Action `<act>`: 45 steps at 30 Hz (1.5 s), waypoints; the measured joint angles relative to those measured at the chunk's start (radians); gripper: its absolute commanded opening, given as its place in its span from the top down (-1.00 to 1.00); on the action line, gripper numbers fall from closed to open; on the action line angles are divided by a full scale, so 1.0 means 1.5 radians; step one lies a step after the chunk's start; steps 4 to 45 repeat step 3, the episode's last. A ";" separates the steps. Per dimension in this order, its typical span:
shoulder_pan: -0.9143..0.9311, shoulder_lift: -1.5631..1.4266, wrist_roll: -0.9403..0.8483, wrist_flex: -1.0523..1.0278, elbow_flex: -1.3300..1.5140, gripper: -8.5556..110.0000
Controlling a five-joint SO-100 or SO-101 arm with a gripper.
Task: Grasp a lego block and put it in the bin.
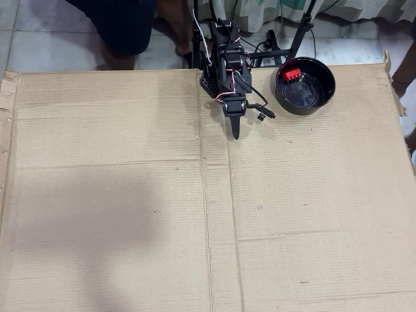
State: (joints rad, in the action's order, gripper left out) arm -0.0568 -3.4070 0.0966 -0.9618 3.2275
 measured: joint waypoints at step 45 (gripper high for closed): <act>0.000 0.000 0.000 0.000 0.000 0.85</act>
